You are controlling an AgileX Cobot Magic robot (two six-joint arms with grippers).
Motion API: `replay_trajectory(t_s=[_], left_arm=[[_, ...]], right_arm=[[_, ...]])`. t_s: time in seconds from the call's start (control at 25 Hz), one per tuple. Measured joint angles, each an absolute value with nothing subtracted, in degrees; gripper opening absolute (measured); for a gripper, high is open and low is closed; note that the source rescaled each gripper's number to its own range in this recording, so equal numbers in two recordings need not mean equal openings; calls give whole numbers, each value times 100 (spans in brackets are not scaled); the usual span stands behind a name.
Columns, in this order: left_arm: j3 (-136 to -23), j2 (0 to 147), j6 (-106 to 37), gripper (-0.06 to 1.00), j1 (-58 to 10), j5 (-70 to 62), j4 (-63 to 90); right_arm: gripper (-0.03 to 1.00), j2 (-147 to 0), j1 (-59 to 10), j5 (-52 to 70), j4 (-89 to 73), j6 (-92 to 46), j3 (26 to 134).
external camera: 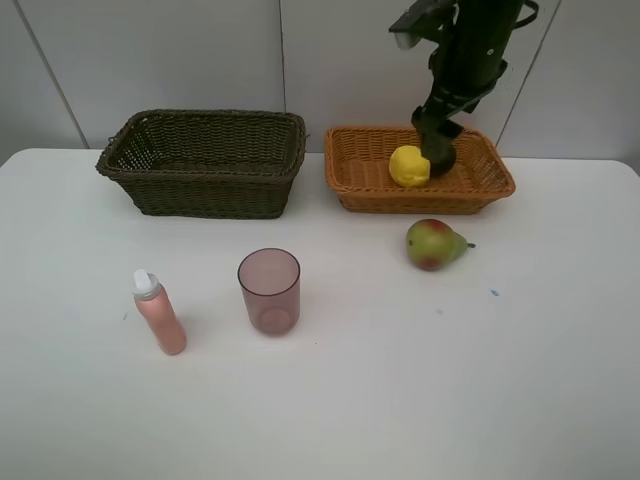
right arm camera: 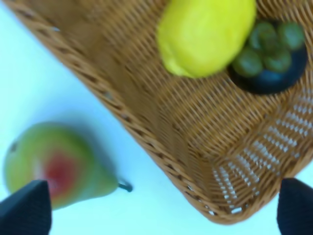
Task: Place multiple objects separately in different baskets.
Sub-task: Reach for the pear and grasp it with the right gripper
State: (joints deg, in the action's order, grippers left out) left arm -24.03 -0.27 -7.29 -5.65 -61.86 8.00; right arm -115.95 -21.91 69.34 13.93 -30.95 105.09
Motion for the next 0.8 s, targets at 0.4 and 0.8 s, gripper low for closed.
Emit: replay_trajectory(t_s=[0.4,0.8], left_arm=[[-2403,-27,-729,100,-565,-6186,800],[-2403,-27,-729,100,-565,-6186,800]], right_arm=[[96,-10956,-2470,6783,936,-5231,9214],[96,-10874,-2477,5912,765,-6189,8169]])
